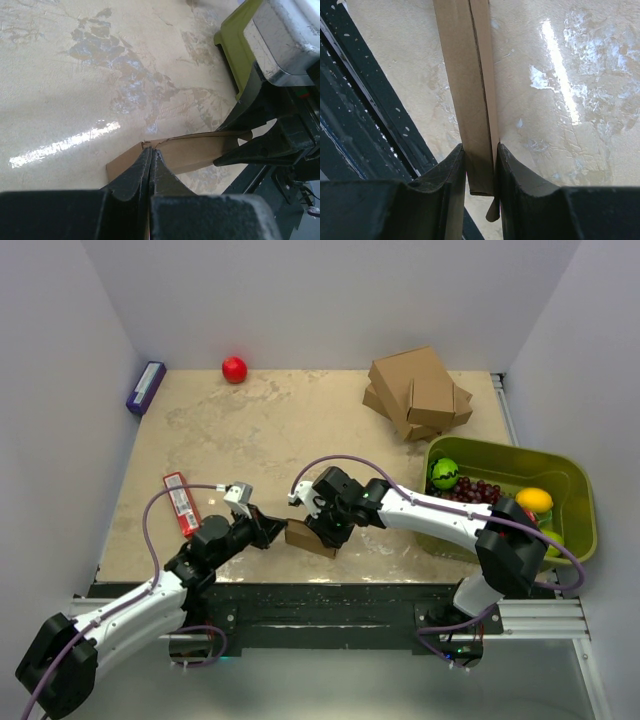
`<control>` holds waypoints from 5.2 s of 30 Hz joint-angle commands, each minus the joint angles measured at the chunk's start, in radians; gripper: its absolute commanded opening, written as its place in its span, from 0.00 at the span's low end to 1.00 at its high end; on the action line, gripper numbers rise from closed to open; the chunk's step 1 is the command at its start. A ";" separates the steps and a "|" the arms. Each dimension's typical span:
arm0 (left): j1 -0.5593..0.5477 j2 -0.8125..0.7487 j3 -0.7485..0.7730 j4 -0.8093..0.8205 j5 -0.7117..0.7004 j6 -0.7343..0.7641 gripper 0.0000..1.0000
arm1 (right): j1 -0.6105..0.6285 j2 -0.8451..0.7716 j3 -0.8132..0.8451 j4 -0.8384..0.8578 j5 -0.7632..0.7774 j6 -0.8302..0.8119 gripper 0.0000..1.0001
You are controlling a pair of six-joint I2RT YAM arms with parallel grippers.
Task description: Fold the paper box
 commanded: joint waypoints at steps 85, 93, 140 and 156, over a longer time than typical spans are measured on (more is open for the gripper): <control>0.171 -0.093 0.232 -0.283 0.142 0.081 0.78 | -0.115 -0.031 0.027 0.055 -0.317 -0.005 0.09; 0.171 0.042 0.132 -0.077 0.222 0.055 0.80 | -0.184 0.013 0.024 0.059 -0.417 -0.051 0.09; 0.173 0.421 0.057 0.374 0.242 0.069 0.25 | -0.203 -0.034 0.035 0.033 -0.167 0.148 0.61; 0.125 0.417 0.111 0.241 0.157 0.073 0.22 | -0.166 -0.240 0.015 -0.122 0.032 0.478 0.57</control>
